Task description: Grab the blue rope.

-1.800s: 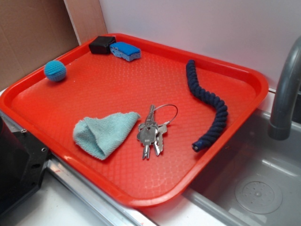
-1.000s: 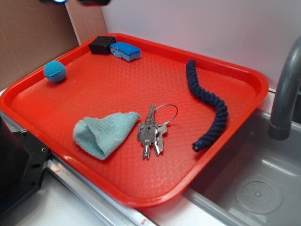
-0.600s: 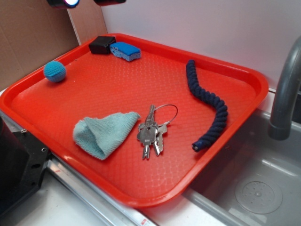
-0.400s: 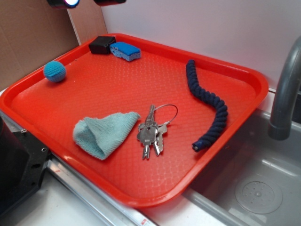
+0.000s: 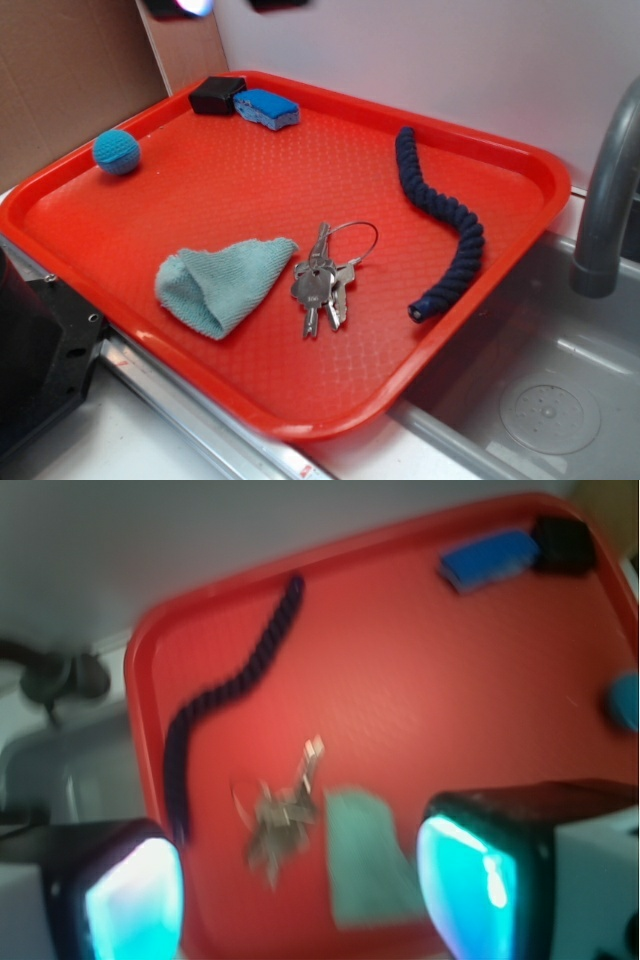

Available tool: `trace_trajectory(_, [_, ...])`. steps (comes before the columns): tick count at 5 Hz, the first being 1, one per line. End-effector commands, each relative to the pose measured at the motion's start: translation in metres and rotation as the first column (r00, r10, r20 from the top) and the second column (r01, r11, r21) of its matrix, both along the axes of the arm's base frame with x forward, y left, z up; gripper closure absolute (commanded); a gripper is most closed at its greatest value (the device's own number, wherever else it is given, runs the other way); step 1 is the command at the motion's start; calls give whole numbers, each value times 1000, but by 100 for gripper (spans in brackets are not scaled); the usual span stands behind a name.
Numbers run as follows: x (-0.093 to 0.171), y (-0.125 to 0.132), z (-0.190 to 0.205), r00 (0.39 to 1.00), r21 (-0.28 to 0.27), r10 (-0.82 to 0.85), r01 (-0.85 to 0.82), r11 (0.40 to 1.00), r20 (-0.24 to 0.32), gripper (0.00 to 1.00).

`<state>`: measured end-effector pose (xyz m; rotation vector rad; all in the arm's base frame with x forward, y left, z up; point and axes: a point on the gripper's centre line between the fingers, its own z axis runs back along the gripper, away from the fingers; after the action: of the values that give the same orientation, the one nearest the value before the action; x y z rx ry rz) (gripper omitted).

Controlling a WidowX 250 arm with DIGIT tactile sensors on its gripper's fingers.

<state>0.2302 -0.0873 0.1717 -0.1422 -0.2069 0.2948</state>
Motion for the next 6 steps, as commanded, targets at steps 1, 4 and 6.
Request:
trace_trajectory(1, [46, -6, -46, 979, 38, 202, -200, 979, -42, 0])
trace_trajectory(4, [19, -13, -86, 972, 36, 211, -208, 977, -104, 0])
trace_trajectory(6, [18, -8, -80, 983, 22, 181, -181, 983, 10, 0])
